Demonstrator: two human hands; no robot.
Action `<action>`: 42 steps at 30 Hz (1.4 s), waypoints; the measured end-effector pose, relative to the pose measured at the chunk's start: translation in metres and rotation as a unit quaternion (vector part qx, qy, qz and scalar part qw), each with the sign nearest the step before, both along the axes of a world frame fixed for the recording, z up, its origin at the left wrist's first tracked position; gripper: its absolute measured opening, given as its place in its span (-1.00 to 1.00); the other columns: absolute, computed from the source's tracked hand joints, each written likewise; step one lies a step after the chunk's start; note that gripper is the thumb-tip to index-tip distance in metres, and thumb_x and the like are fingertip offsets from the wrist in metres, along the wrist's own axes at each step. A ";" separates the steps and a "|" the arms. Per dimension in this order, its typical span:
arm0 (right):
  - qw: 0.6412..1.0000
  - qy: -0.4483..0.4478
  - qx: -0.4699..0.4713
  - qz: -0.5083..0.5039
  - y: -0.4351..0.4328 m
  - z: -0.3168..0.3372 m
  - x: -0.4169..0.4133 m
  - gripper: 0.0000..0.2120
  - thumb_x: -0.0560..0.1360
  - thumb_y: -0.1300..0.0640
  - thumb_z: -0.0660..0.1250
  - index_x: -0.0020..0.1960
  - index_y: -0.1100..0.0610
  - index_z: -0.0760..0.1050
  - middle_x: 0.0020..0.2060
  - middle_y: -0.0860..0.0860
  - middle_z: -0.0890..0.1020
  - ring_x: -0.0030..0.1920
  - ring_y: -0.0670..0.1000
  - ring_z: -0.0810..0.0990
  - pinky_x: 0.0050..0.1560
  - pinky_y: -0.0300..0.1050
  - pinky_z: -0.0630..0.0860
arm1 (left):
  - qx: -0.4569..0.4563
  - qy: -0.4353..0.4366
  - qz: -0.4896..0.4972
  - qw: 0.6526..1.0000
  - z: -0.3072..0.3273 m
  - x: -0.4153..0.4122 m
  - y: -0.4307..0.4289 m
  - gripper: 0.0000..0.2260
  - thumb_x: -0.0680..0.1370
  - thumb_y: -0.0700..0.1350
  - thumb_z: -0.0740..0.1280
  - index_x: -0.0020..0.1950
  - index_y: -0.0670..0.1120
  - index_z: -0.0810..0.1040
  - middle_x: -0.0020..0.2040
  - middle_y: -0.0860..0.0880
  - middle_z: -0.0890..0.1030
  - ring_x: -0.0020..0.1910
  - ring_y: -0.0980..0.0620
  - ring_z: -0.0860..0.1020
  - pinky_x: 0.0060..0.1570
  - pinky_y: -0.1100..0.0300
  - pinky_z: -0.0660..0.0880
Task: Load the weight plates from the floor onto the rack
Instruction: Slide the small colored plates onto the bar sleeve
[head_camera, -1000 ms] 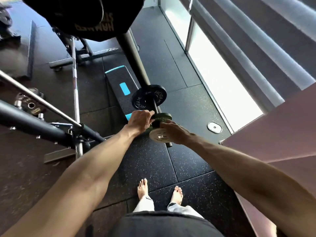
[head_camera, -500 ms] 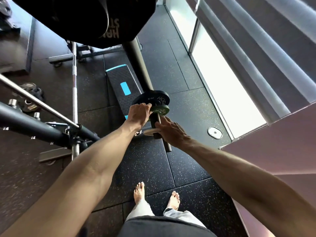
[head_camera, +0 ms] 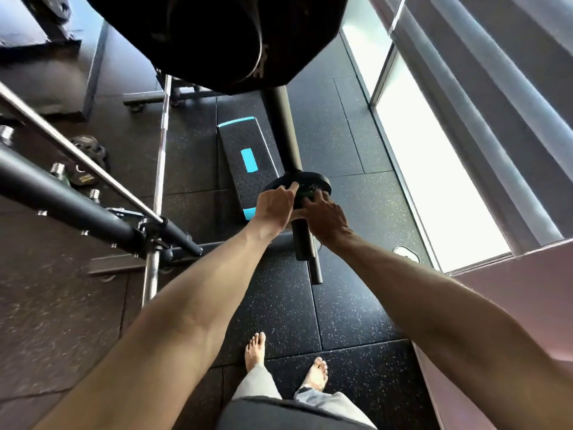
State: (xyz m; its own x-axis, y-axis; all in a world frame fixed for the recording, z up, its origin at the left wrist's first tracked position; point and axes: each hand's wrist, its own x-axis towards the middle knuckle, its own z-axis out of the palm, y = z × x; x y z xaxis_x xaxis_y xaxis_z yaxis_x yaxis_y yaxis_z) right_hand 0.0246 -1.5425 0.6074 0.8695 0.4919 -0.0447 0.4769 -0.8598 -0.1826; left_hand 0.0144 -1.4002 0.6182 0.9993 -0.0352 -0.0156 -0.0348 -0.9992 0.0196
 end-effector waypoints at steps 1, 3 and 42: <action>1.000 -0.003 -0.004 0.002 0.001 0.000 0.000 -0.74 0.57 0.17 0.32 0.24 0.19 0.49 0.19 0.27 0.51 0.22 0.29 0.50 0.09 0.18 0.54 | 0.000 0.002 0.004 1.000 0.003 -0.002 0.001 -0.51 0.65 -0.21 0.21 0.57 -0.09 0.17 0.09 -0.12 0.63 0.02 -0.12 0.65 0.03 0.01 0.57; 0.999 -0.024 -0.018 0.021 0.002 0.001 0.000 -0.68 0.51 0.15 0.38 0.23 0.19 0.50 0.16 0.29 0.54 0.18 0.30 0.52 0.11 0.20 0.53 | -0.005 -0.003 0.016 1.000 0.003 -0.008 0.007 -0.47 0.64 -0.22 0.22 0.58 -0.11 0.14 0.14 -0.14 0.60 0.06 -0.13 0.63 0.05 0.00 0.56; 0.901 0.201 -0.153 0.353 0.593 -0.023 -0.300 -0.71 0.56 0.17 0.15 0.22 0.17 0.51 0.18 0.16 0.62 0.21 0.20 0.60 0.14 0.06 0.55 | -0.248 0.201 0.388 0.865 -0.070 -0.398 0.536 -0.79 0.57 -0.03 0.24 0.07 -0.09 0.60 0.10 -0.15 0.67 0.13 -0.17 0.61 0.03 0.03 0.54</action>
